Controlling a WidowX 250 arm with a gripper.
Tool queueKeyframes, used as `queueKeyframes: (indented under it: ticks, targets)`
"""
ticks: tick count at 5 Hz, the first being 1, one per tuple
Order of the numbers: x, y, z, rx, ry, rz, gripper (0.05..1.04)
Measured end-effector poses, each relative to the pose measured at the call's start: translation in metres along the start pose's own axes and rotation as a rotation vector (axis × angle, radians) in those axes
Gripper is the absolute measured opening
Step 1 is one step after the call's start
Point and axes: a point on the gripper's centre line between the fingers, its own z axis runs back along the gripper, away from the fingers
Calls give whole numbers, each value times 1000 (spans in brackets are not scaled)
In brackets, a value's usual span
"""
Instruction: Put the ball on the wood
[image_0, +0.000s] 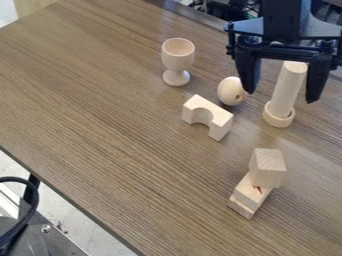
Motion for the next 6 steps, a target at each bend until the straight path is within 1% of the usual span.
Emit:
queueKeyframes:
  ticks: [1, 2, 3, 4, 5, 6]
  targets:
    - [-3, 4, -8, 14, 28, 7, 1000]
    - [24, 15, 9, 27, -53, 36, 1000]
    - [54, 33, 17, 55, -103, 55, 1000]
    - [84, 51, 14, 99, -115, 48, 1000]
    - [98, 78, 0, 134, -106, 70, 1000]
    - [100, 95, -16, 175, -72, 69, 1000]
